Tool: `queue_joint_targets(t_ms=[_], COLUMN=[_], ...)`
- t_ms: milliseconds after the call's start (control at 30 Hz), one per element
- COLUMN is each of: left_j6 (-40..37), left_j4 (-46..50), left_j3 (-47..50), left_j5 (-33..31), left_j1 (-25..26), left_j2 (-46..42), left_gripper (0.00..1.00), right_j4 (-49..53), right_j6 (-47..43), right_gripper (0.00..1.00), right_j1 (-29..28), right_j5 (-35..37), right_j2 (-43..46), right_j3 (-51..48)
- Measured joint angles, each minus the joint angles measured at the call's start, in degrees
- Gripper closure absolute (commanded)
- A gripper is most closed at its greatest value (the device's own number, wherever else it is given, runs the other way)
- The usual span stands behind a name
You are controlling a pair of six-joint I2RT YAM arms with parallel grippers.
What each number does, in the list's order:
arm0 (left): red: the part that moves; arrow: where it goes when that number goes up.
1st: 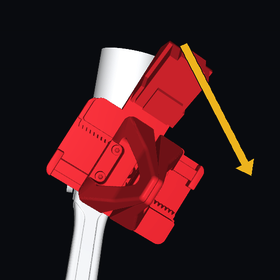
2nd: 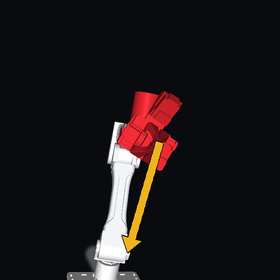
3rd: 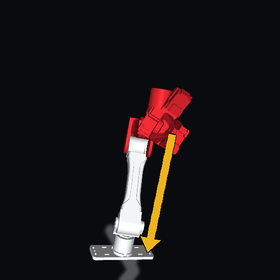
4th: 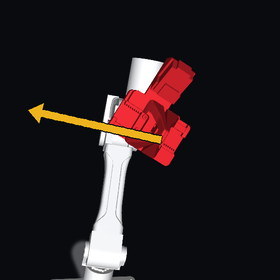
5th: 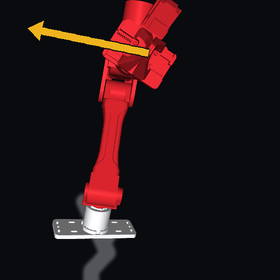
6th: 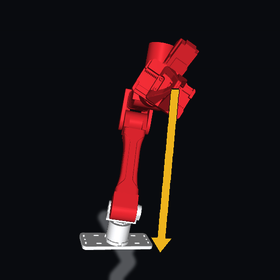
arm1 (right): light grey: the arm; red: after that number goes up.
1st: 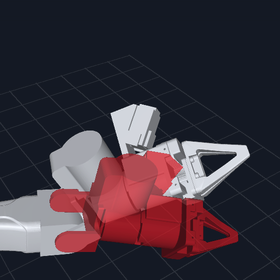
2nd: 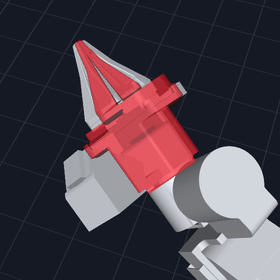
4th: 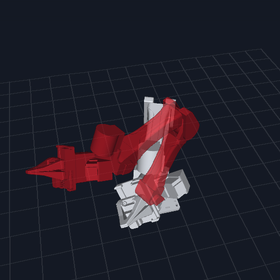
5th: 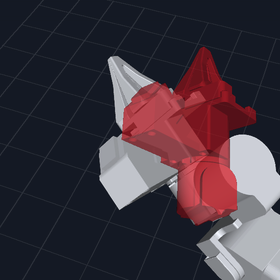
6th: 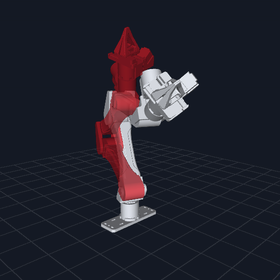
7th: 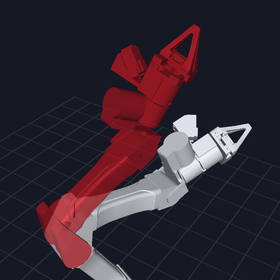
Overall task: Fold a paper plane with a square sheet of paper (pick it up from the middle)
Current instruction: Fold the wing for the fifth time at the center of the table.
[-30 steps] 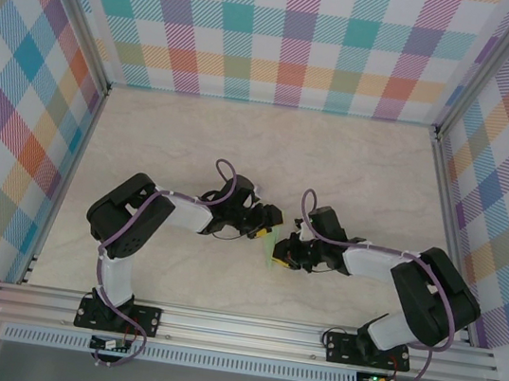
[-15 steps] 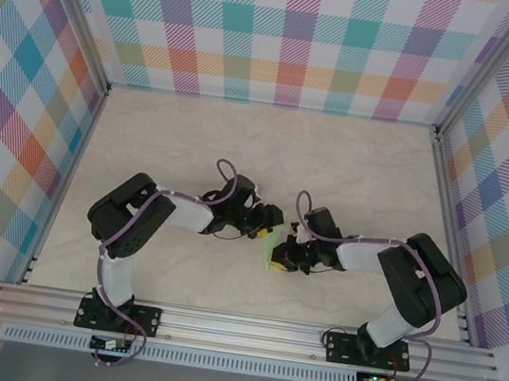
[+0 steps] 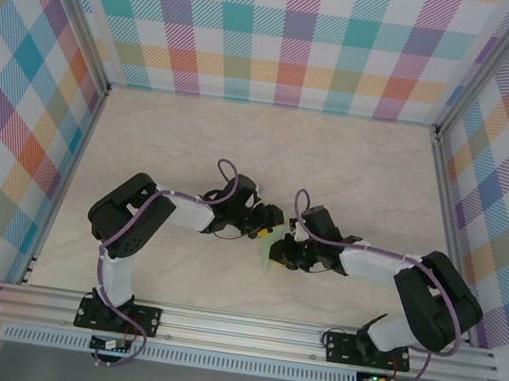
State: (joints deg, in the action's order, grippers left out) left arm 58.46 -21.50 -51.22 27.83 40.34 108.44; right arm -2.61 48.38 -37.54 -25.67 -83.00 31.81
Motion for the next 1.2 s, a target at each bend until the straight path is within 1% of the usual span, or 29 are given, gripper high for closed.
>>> queue_joint_targets(t_ms=[100, 233, 400, 567, 933, 1100, 1200], left_j6=[0.0, 0.0, 0.0, 0.0, 0.02, 0.02, 0.04], left_j4=[0.31, 0.55, 0.57, 0.57, 0.57, 0.57, 0.57], left_j3=[-0.15, -0.33, -0.35, -0.35, -0.37, -0.37, -0.37], left_j5=[0.0, 0.02, 0.02, 0.02, 0.07, 0.04, 0.04], left_j1=[0.0, 0.0, 0.0, 0.0, 0.0, 0.0, 0.0], left_j2=[0.09, 0.15, 0.15, 0.15, 0.22, 0.22, 0.22], left_gripper=[0.45, 0.45, 0.45, 0.45, 0.45, 0.46, 0.46], right_j4=[-4.09, -11.23, -19.21, -23.39, -26.69, -24.48, -23.04], right_j6=[1.55, 4.96, 8.98, 11.08, 11.15, 10.23, 9.44], right_gripper=[0.88, 0.91, 0.91, 0.9, 0.9, 0.91, 0.91], right_j1=[0.17, 0.33, 0.37, 0.37, 0.85, 0.79, 0.2], right_j5=[-0.33, -1.99, -3.63, -4.61, -7.85, -7.87, -6.58], right_j2=[0.72, -3.54, -9.14, -10.78, -12.76, -12.74, -11.96], right_j3=[-0.02, -0.13, -2.71, -4.74, -5.9, -5.05, -4.9])
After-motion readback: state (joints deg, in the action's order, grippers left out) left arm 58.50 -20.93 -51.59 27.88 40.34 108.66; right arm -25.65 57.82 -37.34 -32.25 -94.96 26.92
